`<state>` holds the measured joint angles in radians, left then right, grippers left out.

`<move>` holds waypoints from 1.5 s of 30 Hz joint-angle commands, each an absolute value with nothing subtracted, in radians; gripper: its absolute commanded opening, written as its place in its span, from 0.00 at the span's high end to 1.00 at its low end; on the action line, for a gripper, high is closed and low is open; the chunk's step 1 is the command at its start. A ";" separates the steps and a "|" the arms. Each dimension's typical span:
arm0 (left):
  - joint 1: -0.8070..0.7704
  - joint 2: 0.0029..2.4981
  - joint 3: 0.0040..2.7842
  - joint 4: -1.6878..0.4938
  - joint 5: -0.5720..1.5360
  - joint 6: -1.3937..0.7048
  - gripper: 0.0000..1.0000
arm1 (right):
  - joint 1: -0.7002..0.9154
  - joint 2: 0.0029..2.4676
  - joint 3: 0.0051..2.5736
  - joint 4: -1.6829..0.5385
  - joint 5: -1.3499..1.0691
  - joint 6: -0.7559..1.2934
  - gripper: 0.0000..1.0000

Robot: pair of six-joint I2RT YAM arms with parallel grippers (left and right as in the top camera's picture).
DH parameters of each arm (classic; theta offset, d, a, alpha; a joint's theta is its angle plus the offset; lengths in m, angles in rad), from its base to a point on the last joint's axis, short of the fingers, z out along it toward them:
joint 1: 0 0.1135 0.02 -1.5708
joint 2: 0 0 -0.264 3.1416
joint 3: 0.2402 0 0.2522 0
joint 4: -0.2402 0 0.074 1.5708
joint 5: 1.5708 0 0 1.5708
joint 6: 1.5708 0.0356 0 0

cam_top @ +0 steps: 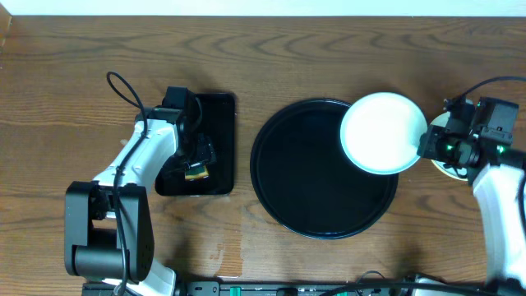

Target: Clean dirty plates on tray and stack at the side

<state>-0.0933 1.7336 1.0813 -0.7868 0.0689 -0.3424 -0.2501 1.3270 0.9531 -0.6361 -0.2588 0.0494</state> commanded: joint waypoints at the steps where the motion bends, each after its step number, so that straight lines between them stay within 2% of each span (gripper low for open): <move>1: -0.091 1.734 1.081 -0.791 0.064 -0.340 0.17 | -0.129 1.196 0.958 -0.666 0.008 0.103 0.99; 5: -0.091 1.734 1.081 -0.791 0.064 -0.340 0.17 | 0.064 1.126 0.958 -0.690 0.313 0.143 0.99; 6: -0.091 1.734 1.081 -0.791 0.064 -0.340 0.17 | 0.178 1.112 0.958 -0.695 0.443 0.142 0.99; 9: -0.091 1.734 1.081 -0.791 0.064 -0.340 0.17 | 0.350 1.115 0.958 -0.700 0.654 0.142 0.99; 15: -0.091 1.734 1.081 -0.791 0.064 -0.340 0.17 | 0.673 1.125 0.958 -0.699 0.991 0.142 0.99; 20: -0.091 1.734 1.081 -0.791 0.064 -0.340 0.17 | 0.870 1.150 0.958 -0.699 1.235 0.140 0.99; 28: -0.091 1.734 1.081 -0.791 0.064 -0.340 0.17 | 0.987 1.232 0.958 -0.697 1.439 0.107 0.99; 45: -0.091 1.734 1.081 -0.791 0.064 -0.340 0.17 | 0.996 1.246 0.958 -0.693 1.444 0.107 0.99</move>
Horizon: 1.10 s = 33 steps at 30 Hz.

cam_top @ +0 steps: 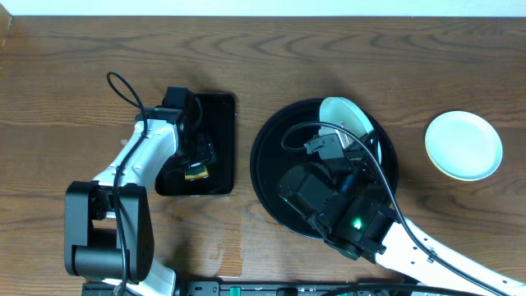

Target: Clean dirty plates on tray and stack at the side

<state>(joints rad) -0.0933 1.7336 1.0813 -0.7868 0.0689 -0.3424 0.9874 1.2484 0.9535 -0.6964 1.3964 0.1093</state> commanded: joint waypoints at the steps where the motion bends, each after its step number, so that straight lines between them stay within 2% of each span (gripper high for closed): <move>1: -0.091 1.734 1.081 -0.791 0.064 -0.340 0.17 | 0.996 1.246 0.958 -0.692 1.444 0.107 0.99; 13: -0.091 1.734 1.081 -0.791 0.064 -0.340 0.17 | 0.996 1.246 0.958 -0.688 1.444 0.110 0.99; 20: -0.091 1.734 1.081 -0.791 0.064 -0.340 0.17 | 0.922 1.234 0.958 -0.688 1.301 0.253 0.99; 25: -0.091 1.734 1.081 -0.791 0.064 -0.340 0.17 | 0.653 1.158 0.960 -0.691 0.975 0.390 0.99; 33: -0.091 1.734 1.081 -0.791 0.064 -0.340 0.17 | 0.044 1.073 0.960 -0.677 0.373 0.420 0.99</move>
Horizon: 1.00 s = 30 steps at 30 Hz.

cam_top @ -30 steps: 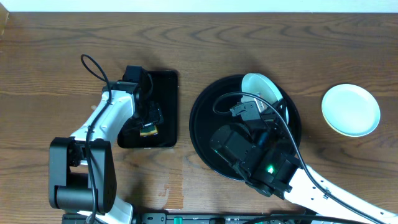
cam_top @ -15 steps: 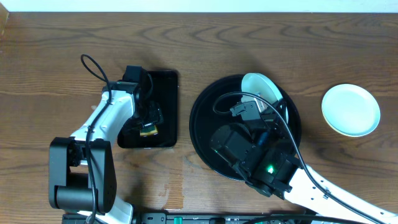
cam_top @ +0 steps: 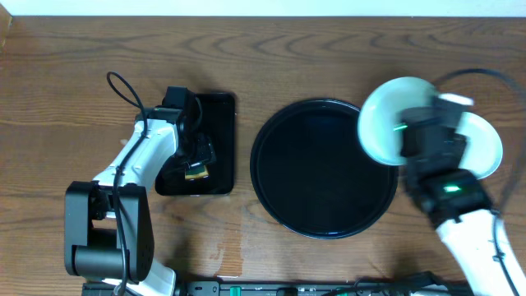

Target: Clean dirty plates on tray and stack at the side

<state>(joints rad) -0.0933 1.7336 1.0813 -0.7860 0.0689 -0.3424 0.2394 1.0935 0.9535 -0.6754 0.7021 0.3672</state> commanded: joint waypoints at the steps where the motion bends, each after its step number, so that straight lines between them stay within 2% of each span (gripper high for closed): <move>1: -0.091 1.734 1.081 -0.791 0.064 -0.340 0.17 | -0.039 1.074 0.960 -0.679 0.304 0.424 0.99; 6: -0.091 1.734 1.081 -0.791 0.064 -0.340 0.17 | -0.390 1.119 0.960 -0.684 0.055 0.459 0.99; 11: -0.091 1.734 1.081 -0.791 0.064 -0.340 0.17 | -0.619 1.241 0.960 -0.642 -0.088 0.476 0.99; 14: -0.091 1.734 1.081 -0.791 0.064 -0.340 0.17 | -0.673 1.337 0.960 -0.605 -0.110 0.487 0.99; 21: -0.091 1.734 1.081 -0.791 0.064 -0.340 0.17 | -0.681 1.466 0.960 -0.513 -0.051 0.486 0.98; 22: -0.091 1.734 1.081 -0.791 0.064 -0.340 0.17 | -0.681 1.467 0.960 -0.493 -0.042 0.476 0.91; 24: -0.091 1.734 1.081 -0.791 0.064 -0.340 0.17 | -0.681 1.454 0.963 -0.462 -0.075 0.406 0.60; 25: -0.091 1.734 1.081 -0.791 0.064 -0.340 0.17 | -0.680 1.438 0.967 -0.461 -0.102 0.395 0.53; 30: -0.091 1.734 1.081 -0.791 0.064 -0.340 0.17 | -0.666 1.311 0.968 -0.456 -0.392 0.395 0.46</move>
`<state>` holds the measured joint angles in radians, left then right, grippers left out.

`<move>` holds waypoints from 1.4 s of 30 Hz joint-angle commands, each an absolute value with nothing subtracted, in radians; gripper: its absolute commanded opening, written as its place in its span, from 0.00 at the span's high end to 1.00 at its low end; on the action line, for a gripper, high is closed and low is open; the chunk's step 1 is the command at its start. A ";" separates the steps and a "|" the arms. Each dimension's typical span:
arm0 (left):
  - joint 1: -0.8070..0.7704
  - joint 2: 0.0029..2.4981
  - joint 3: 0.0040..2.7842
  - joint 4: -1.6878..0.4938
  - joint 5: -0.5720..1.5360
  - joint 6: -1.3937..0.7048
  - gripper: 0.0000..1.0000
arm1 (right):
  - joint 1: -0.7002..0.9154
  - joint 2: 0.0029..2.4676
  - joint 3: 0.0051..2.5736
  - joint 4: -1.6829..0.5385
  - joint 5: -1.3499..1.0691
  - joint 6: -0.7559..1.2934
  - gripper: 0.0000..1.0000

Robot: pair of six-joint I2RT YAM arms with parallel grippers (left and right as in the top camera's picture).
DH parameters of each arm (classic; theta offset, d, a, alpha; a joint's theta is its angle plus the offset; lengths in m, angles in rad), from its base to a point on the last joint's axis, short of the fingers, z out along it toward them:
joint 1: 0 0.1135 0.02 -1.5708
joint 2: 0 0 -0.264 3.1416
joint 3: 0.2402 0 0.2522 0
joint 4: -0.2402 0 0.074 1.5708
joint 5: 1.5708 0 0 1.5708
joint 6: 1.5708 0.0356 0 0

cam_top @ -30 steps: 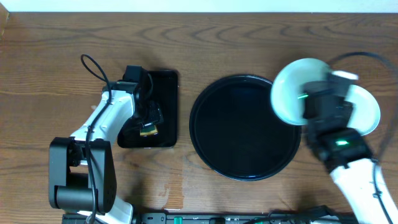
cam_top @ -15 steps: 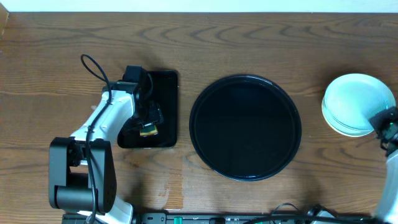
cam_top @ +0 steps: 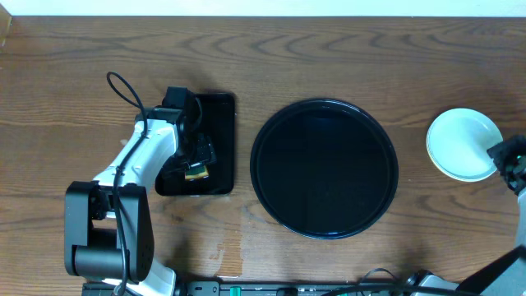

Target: Clean dirty plates on tray and stack at the side

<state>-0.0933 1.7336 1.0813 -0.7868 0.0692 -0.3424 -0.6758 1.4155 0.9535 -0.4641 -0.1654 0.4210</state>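
The round black tray point(cam_top: 325, 168) in the middle of the table holds no plate. At the right side a white plate point(cam_top: 463, 142) lies on top of another plate, whose pale rim shows beneath it. My right gripper point(cam_top: 508, 156) is at the frame's right edge, just off the stack's right rim, and mostly cut off. My left gripper point(cam_top: 196, 161) hangs low over the small black rectangular tray point(cam_top: 215, 115), with a yellowish sponge point(cam_top: 195, 173) at its tips. From above I cannot make out how either pair of jaws stands.
The left arm's base point(cam_top: 103, 238) stands at the front left. Cables and mounts run along the front edge. Bare wooden table lies between the two trays and behind them.
The white plate was held in my right gripper between the round tray and the side plate. It now lies on that side plate, and the gripper is off it at the right edge. The left arm is unchanged.
My right gripper first held a white plate over the round tray's right rim. Then the arm was over the tray with the plate tilted there, and one plate lay at the side. Then the plate was held near the side plate, and now it is stacked there.
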 commanded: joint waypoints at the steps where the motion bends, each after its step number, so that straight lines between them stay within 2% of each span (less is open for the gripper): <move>1: -0.091 1.734 1.081 -0.791 0.064 -0.340 0.17 | -0.656 1.280 0.968 -0.457 -0.451 0.395 0.45; 6: -0.091 1.734 1.081 -0.791 0.064 -0.340 0.17 | -0.549 1.098 0.968 -0.526 -0.641 0.337 0.44; 10: -0.091 1.734 1.081 -0.791 0.064 -0.340 0.17 | -0.406 0.935 0.968 -0.638 -0.641 0.224 0.41; 16: -0.091 1.734 1.081 -0.791 0.064 -0.340 0.17 | -0.268 0.725 0.968 -0.760 -0.648 0.159 0.34; 17: -0.091 1.734 1.081 -0.791 0.064 -0.340 0.17 | -0.256 0.697 0.968 -0.780 -0.648 0.160 0.30; 18: -0.091 1.734 1.081 -0.791 0.064 -0.340 0.17 | -0.247 0.670 0.968 -0.796 -0.648 0.164 0.01; 22: -0.091 1.734 1.081 -0.791 0.064 -0.340 0.17 | -0.237 0.579 0.968 -0.910 -0.644 0.167 0.01; 31: -0.091 1.734 1.081 -0.791 0.064 -0.340 0.17 | -0.237 0.575 0.968 -1.045 -0.620 0.167 0.01; 37: -0.091 1.734 1.081 -0.791 0.064 -0.340 0.17 | -0.201 0.574 0.961 -1.006 -0.393 0.134 0.01; 42: -0.091 1.734 1.081 -0.791 0.064 -0.340 0.17 | -0.097 0.541 0.867 -0.842 -0.359 -0.062 0.01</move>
